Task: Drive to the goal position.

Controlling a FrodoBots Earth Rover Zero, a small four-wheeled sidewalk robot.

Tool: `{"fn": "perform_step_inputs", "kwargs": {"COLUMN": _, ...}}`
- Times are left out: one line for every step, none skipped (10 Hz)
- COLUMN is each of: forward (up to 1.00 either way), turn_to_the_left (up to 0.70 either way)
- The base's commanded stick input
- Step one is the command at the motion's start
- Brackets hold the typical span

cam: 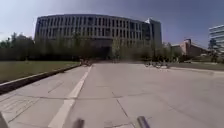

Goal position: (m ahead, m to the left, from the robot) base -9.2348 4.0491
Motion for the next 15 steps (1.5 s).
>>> {"fn": "perform_step_inputs", "kwargs": {"forward": 0.7, "turn_to_the_left": 0.0}}
{"fn": "perform_step_inputs", "kwargs": {"forward": 0.7, "turn_to_the_left": 0.0}}
{"fn": "perform_step_inputs", "kwargs": {"forward": 0.7, "turn_to_the_left": 0.0}}
{"fn": "perform_step_inputs", "kwargs": {"forward": 0.7, "turn_to_the_left": 0.0}}
{"fn": "perform_step_inputs", "kwargs": {"forward": 0.7, "turn_to_the_left": 0.0}}
{"fn": "perform_step_inputs", "kwargs": {"forward": 0.7, "turn_to_the_left": 0.0}}
{"fn": "perform_step_inputs", "kwargs": {"forward": 0.7, "turn_to_the_left": 0.0}}
{"fn": "perform_step_inputs", "kwargs": {"forward": 0.7, "turn_to_the_left": 0.0}}
{"fn": "perform_step_inputs", "kwargs": {"forward": 0.7, "turn_to_the_left": 0.0}}
{"fn": "perform_step_inputs", "kwargs": {"forward": 0.7, "turn_to_the_left": 0.0}}
{"fn": "perform_step_inputs", "kwargs": {"forward": 0.7, "turn_to_the_left": 0.0}}
{"fn": "perform_step_inputs", "kwargs": {"forward": 0.7, "turn_to_the_left": 0.0}}
{"fn": "perform_step_inputs", "kwargs": {"forward": 0.7, "turn_to_the_left": 0.0}}
{"fn": "perform_step_inputs", "kwargs": {"forward": 0.7, "turn_to_the_left": 0.0}}
{"fn": "perform_step_inputs", "kwargs": {"forward": 0.7, "turn_to_the_left": 0.0}}
